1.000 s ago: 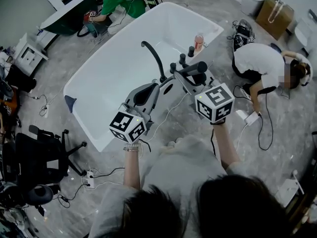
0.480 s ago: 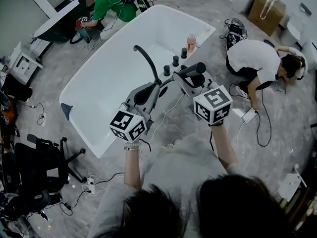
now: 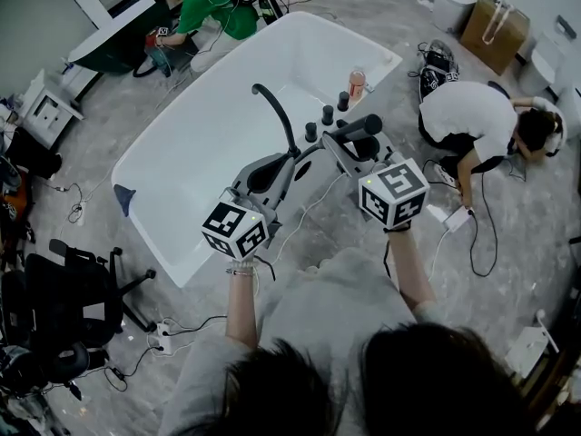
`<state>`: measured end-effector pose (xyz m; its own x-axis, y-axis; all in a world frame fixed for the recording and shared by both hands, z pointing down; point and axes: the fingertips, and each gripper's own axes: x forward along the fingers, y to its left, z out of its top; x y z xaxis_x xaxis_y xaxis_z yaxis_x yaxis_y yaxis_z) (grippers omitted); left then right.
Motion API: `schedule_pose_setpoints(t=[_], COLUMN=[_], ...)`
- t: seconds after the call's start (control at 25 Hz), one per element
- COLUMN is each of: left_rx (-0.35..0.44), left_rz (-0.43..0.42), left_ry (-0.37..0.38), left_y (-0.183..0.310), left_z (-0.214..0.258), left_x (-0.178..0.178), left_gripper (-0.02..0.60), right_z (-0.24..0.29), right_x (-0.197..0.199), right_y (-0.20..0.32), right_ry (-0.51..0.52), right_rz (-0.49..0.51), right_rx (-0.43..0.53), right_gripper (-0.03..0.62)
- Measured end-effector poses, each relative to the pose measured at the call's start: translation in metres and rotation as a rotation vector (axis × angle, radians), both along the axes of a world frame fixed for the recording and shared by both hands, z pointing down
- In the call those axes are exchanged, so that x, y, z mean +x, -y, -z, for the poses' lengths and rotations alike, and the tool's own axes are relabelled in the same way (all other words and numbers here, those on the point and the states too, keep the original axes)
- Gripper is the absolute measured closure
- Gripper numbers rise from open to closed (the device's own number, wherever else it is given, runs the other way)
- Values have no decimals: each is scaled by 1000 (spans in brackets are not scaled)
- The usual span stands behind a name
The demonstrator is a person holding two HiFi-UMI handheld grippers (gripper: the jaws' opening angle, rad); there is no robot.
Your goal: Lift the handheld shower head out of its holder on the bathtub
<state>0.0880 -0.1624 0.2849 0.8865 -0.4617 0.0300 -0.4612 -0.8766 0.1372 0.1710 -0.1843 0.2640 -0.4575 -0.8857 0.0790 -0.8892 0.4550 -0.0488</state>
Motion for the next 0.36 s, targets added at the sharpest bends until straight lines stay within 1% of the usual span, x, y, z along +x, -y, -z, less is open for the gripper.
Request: schedule_pose_setpoints(t=[0.36], left_rx=[2], left_rz=[-8], left_ry=[-2], left_y=[3], left_z=[-2], left_x=[4], left_gripper=[577], right_z=[-3], right_x=[1], right_y=[5], right_ry=[20], right_rz=[-3], right_rx=[-8], right_gripper=[462])
